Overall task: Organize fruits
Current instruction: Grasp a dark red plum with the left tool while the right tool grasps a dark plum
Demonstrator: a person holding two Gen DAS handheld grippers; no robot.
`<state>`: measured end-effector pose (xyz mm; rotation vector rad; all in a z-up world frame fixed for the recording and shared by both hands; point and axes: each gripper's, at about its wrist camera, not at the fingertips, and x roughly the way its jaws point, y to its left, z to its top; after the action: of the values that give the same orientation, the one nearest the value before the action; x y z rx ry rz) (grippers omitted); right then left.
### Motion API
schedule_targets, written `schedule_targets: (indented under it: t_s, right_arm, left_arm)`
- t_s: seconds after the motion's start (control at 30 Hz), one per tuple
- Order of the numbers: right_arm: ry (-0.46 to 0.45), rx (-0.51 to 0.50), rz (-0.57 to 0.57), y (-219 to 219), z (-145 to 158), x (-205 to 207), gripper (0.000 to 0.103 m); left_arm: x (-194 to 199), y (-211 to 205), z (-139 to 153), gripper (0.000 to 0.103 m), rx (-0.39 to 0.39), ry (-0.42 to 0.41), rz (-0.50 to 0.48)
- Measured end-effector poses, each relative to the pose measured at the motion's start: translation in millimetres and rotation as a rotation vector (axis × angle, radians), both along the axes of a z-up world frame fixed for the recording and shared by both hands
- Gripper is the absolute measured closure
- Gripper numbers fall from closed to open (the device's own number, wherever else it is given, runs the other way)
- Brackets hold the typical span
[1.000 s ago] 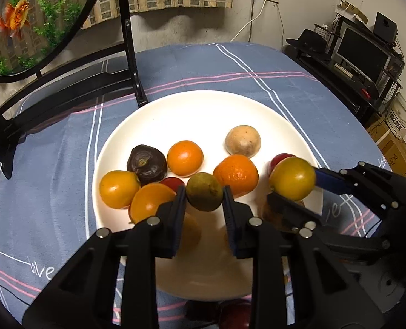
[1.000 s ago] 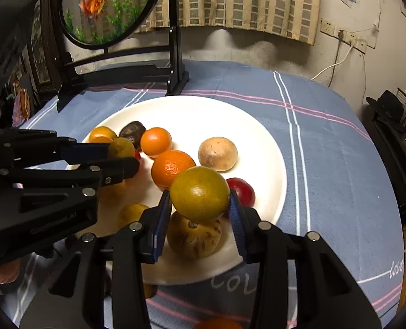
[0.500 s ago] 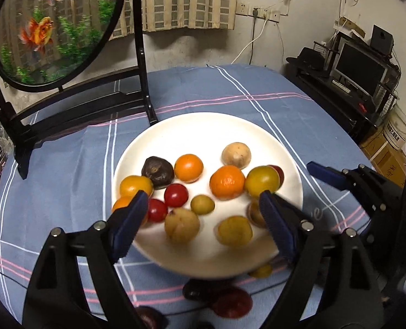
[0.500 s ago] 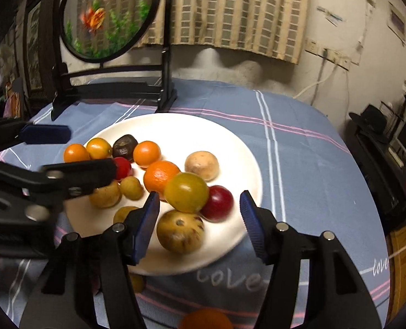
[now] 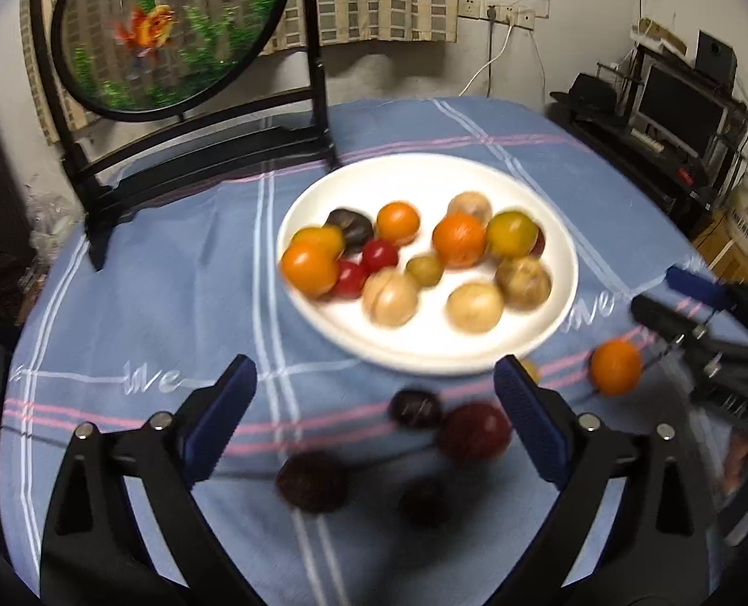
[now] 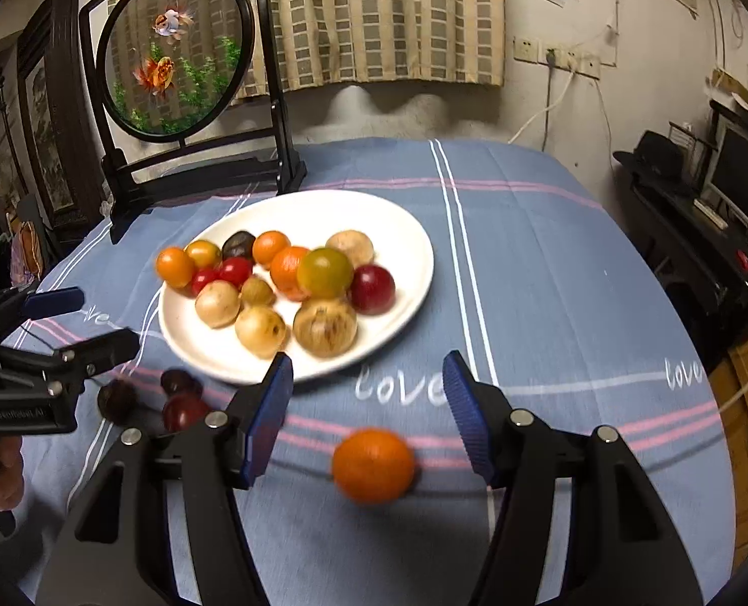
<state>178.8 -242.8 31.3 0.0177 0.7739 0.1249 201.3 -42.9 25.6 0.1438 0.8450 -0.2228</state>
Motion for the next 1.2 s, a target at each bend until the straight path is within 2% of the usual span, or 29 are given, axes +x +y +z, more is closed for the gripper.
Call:
schedule_targets:
  t_s: [0.1, 0.3, 0.47, 0.57, 0.83, 1.03, 1.2]
  right_arm:
    - [0.007, 0.012, -0.005, 2, -3, -15, 0.041]
    - [0.036, 0.115, -0.023, 4, -22, -42, 0.041]
    - [0.032, 0.083, -0.009, 11, -36, -52, 0.041]
    - [0.027, 0.122, 0.002, 10, -39, -53, 0.041]
    - [0.048, 0.088, 0.033, 16, -47, -53, 0.041]
    - [0.062, 0.07, 0.076, 26, -50, -54, 0.041]
    - [0.04, 0.05, 0.115, 34, -46, -59, 0.041]
  left_arm:
    - [-16, 12, -9, 0.006, -0.005, 0.02, 0.014]
    - [-34, 39, -25, 0.005, -0.086, 0.053, 0.058]
    - [-39, 56, -46, 0.005, -0.162, 0.104, 0.098]
    - [-37, 61, -49, 0.005, -0.154, 0.094, 0.114]
    - [-35, 59, -59, 0.005, -0.108, 0.078, 0.118]
    - [-28, 62, -68, 0.005, -0.085, 0.091, 0.131]
    - [-20, 69, -75, 0.005, -0.094, 0.124, 0.161]
